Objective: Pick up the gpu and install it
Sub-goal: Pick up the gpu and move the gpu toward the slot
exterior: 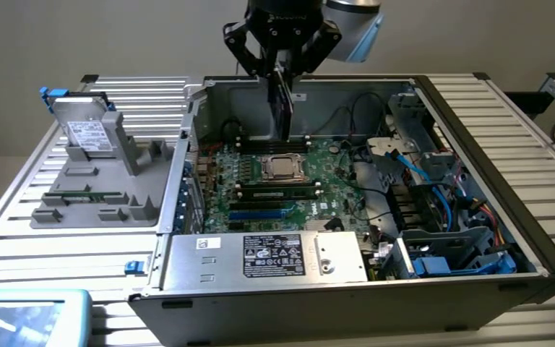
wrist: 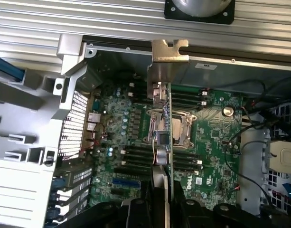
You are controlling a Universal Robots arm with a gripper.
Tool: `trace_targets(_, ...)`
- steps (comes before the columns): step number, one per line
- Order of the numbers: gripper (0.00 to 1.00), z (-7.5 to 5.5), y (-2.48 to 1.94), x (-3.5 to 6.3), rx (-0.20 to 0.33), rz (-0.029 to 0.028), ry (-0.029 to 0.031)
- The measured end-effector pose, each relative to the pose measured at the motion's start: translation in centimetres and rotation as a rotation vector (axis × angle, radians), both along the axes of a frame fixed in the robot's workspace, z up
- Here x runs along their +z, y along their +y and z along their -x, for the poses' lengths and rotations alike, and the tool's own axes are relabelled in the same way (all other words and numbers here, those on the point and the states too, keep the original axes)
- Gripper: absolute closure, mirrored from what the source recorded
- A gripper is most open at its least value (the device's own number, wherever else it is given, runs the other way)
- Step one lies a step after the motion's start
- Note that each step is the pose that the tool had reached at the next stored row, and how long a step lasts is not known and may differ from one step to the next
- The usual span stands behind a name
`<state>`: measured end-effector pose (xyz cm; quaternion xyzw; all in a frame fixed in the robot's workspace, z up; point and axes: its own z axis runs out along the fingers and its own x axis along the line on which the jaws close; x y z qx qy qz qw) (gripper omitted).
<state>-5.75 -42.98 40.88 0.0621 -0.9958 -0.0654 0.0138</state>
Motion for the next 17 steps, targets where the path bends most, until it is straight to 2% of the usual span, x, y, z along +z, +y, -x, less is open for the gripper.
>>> trace_targets(17,0.71,0.0,0.0,-0.32,0.31,0.0,-0.0001)
